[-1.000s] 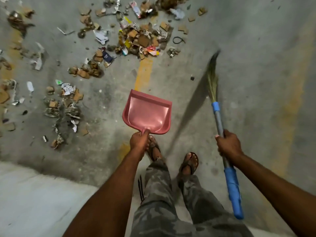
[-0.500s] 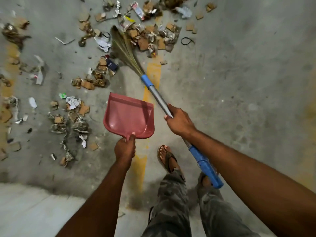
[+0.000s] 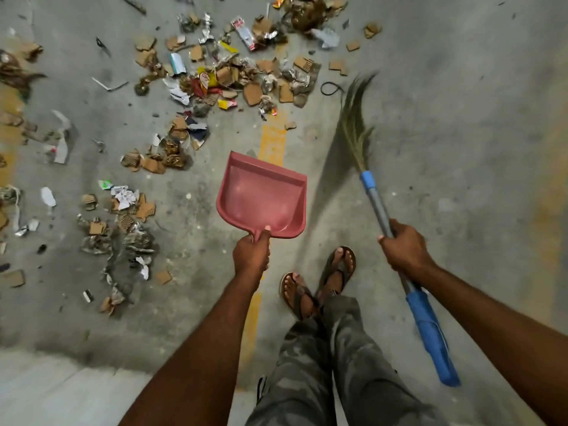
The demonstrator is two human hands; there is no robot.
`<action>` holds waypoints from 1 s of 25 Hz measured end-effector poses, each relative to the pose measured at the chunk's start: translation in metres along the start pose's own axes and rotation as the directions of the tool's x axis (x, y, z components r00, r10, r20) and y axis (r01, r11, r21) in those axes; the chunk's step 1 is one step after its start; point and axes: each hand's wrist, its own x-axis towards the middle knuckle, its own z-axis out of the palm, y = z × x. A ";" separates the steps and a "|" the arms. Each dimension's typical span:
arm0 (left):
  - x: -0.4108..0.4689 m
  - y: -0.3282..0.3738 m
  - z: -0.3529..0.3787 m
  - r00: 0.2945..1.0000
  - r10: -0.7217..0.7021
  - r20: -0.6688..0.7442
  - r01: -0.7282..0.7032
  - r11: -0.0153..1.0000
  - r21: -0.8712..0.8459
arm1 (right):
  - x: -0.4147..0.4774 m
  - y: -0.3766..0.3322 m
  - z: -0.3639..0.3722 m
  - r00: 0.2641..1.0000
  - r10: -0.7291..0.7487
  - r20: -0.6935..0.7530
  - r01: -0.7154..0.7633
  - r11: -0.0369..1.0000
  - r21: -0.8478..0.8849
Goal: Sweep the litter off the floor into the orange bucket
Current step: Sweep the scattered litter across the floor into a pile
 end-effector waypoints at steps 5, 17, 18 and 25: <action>0.022 -0.008 -0.015 0.993 -0.049 -0.110 0.049 0.999 -0.001 | 0.034 -0.092 0.053 0.934 -0.206 0.292 0.241 0.966 -0.089; 0.023 0.071 0.001 0.985 -0.112 -0.134 0.091 0.984 -0.154 | 0.051 -0.126 -0.039 0.891 -0.420 0.170 0.423 0.906 0.019; 0.025 0.085 0.012 0.988 -0.098 -0.116 0.081 0.985 -0.151 | 0.056 -0.109 -0.047 0.935 -0.340 0.104 0.335 0.940 0.065; 0.084 0.156 0.049 1.000 -0.017 -0.021 0.016 0.998 -0.053 | 0.137 -0.093 -0.072 0.994 0.095 -0.050 -0.079 0.963 0.257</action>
